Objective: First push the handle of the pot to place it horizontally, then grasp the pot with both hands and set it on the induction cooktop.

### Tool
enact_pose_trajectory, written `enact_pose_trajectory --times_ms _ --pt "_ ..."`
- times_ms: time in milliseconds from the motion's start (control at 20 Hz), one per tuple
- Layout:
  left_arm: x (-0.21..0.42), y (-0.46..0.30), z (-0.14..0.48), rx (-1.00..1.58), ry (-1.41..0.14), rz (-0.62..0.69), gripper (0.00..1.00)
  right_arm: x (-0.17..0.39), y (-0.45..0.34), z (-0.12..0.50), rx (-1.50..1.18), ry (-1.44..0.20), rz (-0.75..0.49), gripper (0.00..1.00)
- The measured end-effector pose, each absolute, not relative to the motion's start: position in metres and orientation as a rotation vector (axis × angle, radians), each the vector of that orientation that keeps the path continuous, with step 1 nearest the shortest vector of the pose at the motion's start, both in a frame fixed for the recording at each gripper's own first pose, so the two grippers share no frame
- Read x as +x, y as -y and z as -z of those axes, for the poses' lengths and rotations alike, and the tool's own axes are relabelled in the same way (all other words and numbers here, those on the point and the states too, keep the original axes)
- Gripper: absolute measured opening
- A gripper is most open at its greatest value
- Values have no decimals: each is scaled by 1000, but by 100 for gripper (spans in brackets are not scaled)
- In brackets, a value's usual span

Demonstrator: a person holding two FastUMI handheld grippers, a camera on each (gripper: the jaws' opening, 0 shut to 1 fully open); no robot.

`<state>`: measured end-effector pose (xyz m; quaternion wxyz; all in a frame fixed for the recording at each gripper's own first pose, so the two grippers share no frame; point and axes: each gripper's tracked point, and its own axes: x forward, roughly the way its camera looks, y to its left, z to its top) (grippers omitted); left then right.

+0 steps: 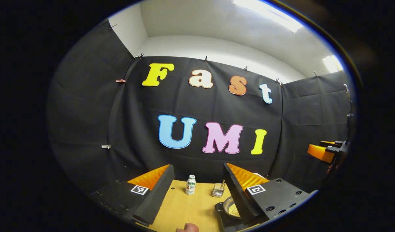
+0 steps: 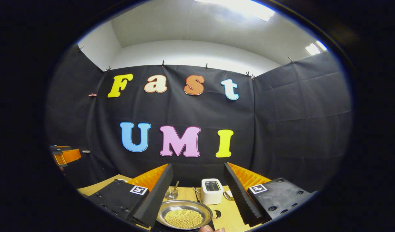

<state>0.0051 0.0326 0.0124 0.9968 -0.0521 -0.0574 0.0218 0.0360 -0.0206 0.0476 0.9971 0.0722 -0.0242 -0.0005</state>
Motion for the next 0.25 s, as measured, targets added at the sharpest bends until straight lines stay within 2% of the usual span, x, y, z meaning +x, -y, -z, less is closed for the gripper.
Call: enact_pose_trajectory --times_ms 250 --pt "6 -26 -7 -75 87 -38 95 33 21 -45 162 35 7 98"
